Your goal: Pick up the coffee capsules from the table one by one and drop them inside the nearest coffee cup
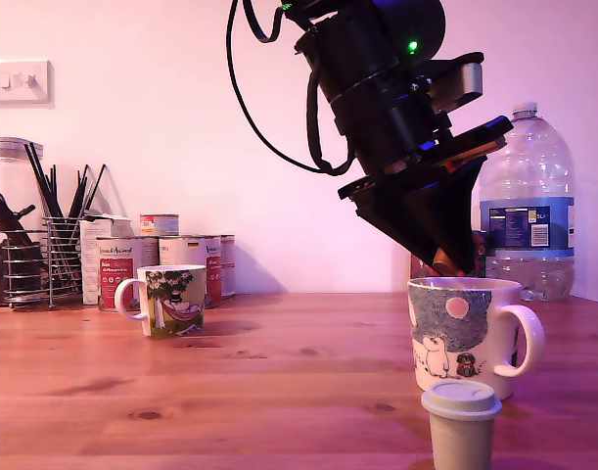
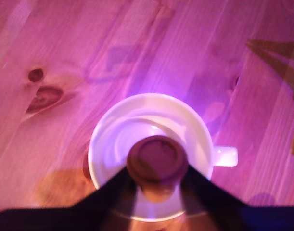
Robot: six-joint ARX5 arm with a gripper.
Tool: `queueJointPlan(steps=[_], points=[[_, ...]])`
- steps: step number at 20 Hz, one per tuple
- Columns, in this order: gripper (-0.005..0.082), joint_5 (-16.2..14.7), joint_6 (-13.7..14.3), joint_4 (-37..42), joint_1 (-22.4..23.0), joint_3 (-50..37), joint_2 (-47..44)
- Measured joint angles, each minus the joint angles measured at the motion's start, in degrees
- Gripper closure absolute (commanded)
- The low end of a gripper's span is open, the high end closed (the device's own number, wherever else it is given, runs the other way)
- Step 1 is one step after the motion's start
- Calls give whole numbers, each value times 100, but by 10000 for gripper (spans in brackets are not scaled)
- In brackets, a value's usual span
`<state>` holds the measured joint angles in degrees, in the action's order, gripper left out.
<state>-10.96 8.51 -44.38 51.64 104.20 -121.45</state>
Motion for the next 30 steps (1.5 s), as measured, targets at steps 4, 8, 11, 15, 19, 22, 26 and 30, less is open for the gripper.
queueJointPlan(steps=[4, 8, 11, 15, 19, 22, 26, 30], points=[[63, 15, 0, 15, 0, 0, 0], [171, 15, 0, 98, 17, 0, 0], [445, 15, -26, 262, 50, 0, 0], [795, 15, -72, 372, 68, 0, 2], [791, 17, -79, 503, 66, 0, 79], [791, 46, -81, 1023, 48, -275, 446], [791, 42, -81, 1421, -15, -1073, 1335], [791, 37, -76, 2072, -70, -2409, 2170]])
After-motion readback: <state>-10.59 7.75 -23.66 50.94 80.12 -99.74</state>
